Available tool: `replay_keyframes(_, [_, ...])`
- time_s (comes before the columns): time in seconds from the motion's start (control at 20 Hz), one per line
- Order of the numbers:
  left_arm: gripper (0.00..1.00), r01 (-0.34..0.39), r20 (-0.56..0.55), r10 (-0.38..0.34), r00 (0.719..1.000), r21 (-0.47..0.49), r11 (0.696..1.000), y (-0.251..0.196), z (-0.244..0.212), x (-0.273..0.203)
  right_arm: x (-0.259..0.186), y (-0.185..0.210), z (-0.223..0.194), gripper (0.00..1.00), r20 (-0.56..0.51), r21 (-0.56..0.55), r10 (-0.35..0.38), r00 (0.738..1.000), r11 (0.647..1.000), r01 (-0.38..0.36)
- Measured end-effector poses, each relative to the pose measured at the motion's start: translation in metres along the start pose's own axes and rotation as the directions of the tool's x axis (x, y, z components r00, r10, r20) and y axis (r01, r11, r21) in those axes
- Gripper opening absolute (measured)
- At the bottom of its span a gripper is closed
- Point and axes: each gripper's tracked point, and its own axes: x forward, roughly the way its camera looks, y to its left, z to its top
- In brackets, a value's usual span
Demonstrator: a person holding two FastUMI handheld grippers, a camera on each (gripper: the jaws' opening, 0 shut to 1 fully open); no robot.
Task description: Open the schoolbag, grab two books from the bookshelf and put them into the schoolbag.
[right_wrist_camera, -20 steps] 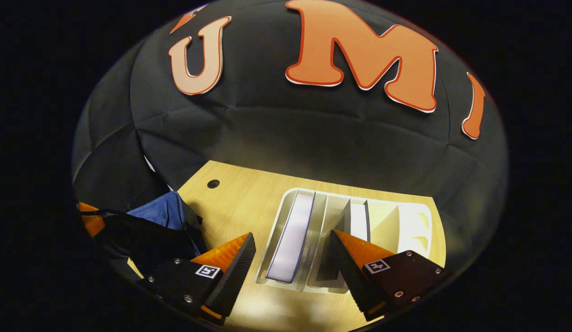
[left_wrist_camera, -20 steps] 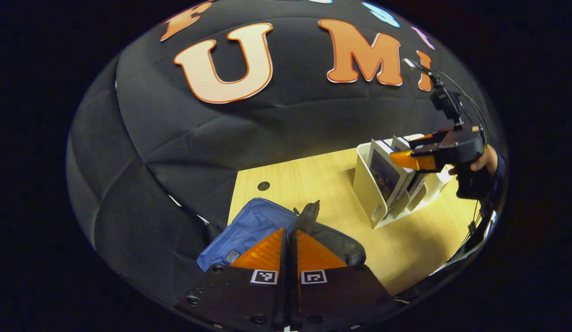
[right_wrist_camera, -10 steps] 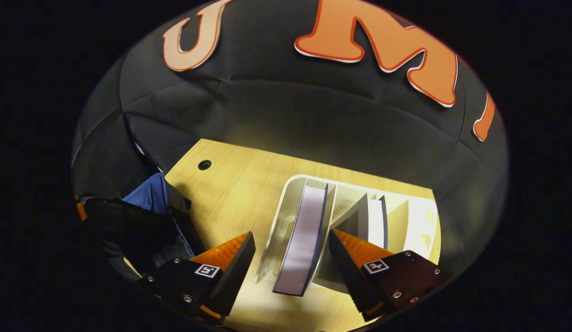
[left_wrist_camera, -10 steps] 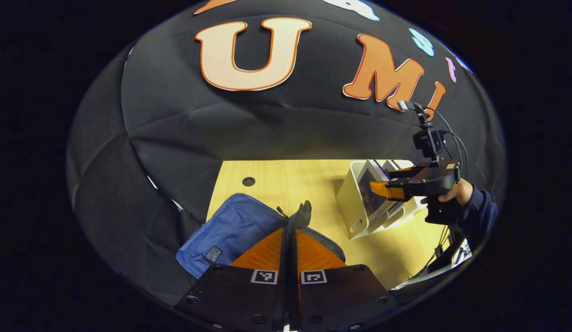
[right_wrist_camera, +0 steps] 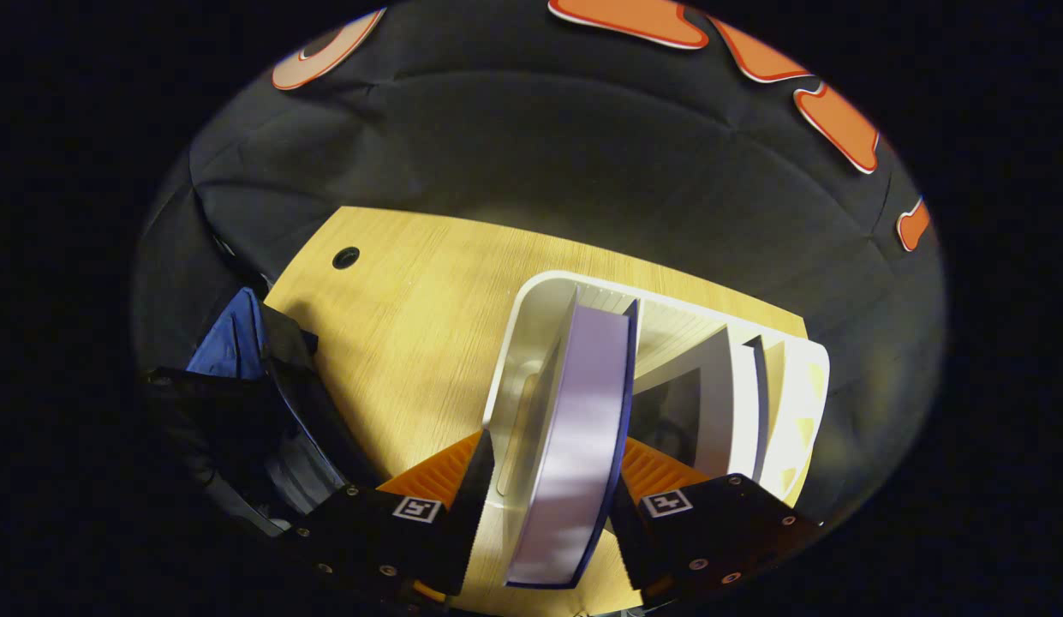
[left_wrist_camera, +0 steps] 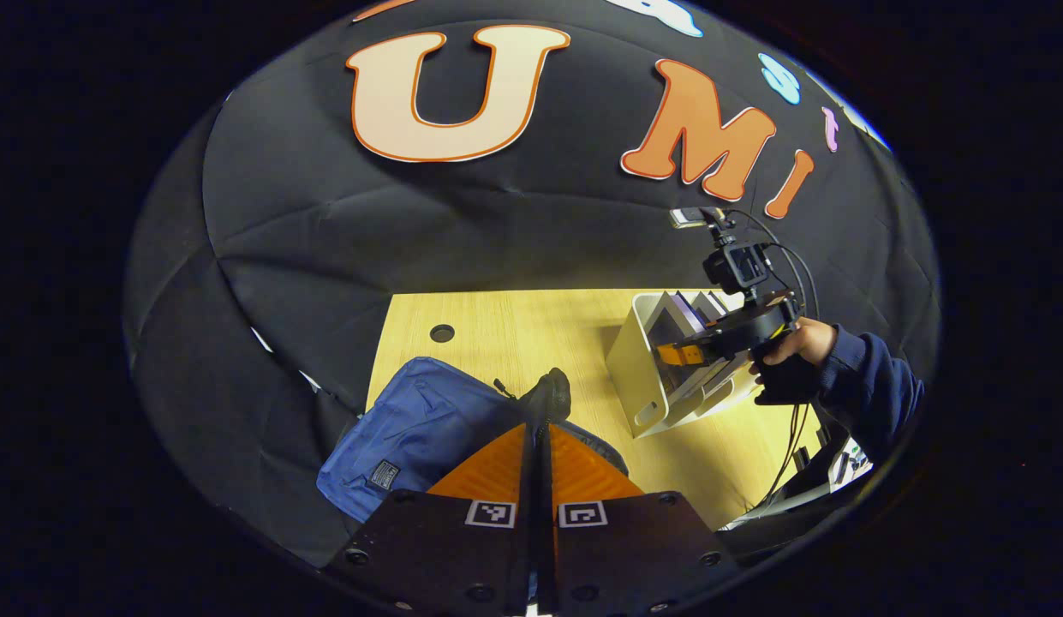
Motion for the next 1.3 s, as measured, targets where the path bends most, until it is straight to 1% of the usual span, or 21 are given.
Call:
replay_keyframes(0.05, [0.04, -0.003, 0.002, 0.003, 1.0, 0.002, 1.0, 0.002, 0.0, 0.0, 0.004, 0.003, -0.002, 0.66, -0.03, 0.022, 0.014, 0.999, 1.0, -0.014])
replay_keyframes(0.1, [0.04, -0.004, 0.003, 0.004, 1.0, 0.003, 1.0, 0.002, 0.001, -0.001, 0.006, 0.003, -0.002, 0.58, -0.056, 0.041, 0.018, 0.998, 0.999, -0.015])
replay_keyframes(0.15, [0.04, -0.002, 0.005, 0.002, 1.0, 0.004, 1.0, 0.0, -0.001, -0.004, 0.007, 0.004, -0.002, 0.61, -0.073, 0.057, 0.025, 0.997, 0.998, -0.021])
replay_keyframes(0.2, [0.04, 0.001, 0.005, -0.001, 1.0, 0.003, 1.0, -0.002, -0.001, -0.006, 0.011, 0.004, -0.002, 0.47, -0.092, 0.079, 0.033, 0.995, 0.997, -0.026])
replay_keyframes(0.3, [0.04, 0.007, 0.006, -0.007, 1.0, -0.003, 1.0, -0.002, -0.004, -0.009, 0.014, 0.003, -0.007, 0.44, -0.134, 0.121, 0.053, 0.99, 0.992, -0.037])
replay_keyframes(0.35, [0.04, 0.007, 0.008, -0.007, 1.0, -0.005, 1.0, 0.0, -0.004, -0.009, 0.015, 0.002, -0.007, 0.35, -0.144, 0.121, 0.062, 0.988, 0.992, -0.045])
replay_keyframes(0.4, [0.04, 0.008, 0.011, -0.007, 1.0, -0.008, 1.0, 0.0, -0.004, -0.007, 0.015, -0.001, -0.007, 0.42, -0.149, 0.124, 0.059, 0.987, 0.991, -0.041])
replay_keyframes(0.5, [0.04, 0.011, 0.015, -0.01, 1.0, -0.014, 1.0, -0.001, -0.004, -0.005, 0.016, -0.006, -0.009, 0.41, -0.154, 0.137, 0.064, 0.986, 0.99, -0.043])
replay_keyframes(0.65, [0.04, 0.022, 0.015, -0.022, 1.0, -0.018, 1.0, -0.005, -0.005, -0.003, 0.011, -0.007, -0.013, 0.41, -0.169, 0.152, 0.095, 0.981, 0.986, -0.069])
replay_keyframes(0.8, [0.04, 0.022, 0.012, -0.022, 1.0, -0.01, 1.0, -0.004, -0.005, -0.003, -0.003, -0.014, -0.006, 0.4, -0.12, 0.142, 0.088, 0.989, 0.987, -0.071])
replay_keyframes(1.1, [0.04, 0.03, 0.001, -0.03, 1.0, 0.018, 0.999, -0.003, -0.003, -0.001, -0.061, -0.027, 0.003, 0.4, -0.018, 0.174, 0.16, 0.987, 0.973, -0.155])
replay_keyframes(1.3, [0.04, 0.028, -0.002, -0.028, 1.0, 0.028, 0.999, -0.003, -0.001, -0.002, -0.1, -0.039, 0.002, 0.39, 0.046, 0.162, 0.173, 0.984, 0.971, -0.178])
